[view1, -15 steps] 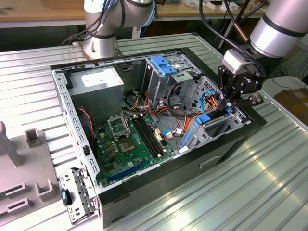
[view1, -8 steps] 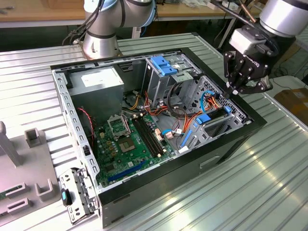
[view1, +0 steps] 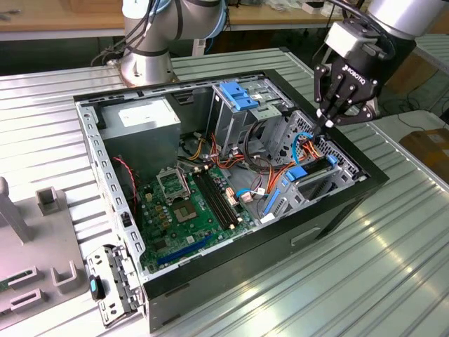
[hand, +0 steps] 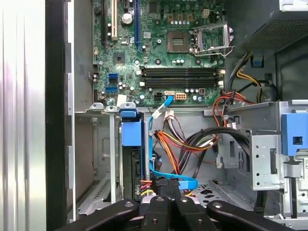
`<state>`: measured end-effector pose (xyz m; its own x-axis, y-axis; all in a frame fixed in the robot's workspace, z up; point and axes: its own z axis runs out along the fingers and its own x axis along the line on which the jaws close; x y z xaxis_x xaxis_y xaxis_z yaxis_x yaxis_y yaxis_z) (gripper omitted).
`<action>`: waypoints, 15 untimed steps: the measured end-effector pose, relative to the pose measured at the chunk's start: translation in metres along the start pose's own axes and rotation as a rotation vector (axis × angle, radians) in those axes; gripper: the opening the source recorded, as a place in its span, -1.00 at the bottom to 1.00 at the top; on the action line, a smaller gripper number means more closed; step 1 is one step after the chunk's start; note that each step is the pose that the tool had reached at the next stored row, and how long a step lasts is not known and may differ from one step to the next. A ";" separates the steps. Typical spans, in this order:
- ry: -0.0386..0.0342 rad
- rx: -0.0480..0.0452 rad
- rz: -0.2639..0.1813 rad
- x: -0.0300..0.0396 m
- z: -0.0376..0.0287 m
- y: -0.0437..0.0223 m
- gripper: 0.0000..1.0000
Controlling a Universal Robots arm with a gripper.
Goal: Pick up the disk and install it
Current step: 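Insert the second disk wire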
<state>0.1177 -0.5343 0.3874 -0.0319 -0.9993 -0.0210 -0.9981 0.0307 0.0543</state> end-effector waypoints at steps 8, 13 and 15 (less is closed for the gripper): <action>0.0176 0.0005 0.001 0.0000 0.0008 -0.0001 -0.52; 0.0476 0.0014 0.003 -0.0062 0.0079 -0.0006 -0.37; 0.0632 0.0019 0.003 -0.0089 0.0107 -0.0006 -0.37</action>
<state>0.1180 -0.5251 0.3769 -0.0320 -0.9986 0.0423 -0.9980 0.0342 0.0523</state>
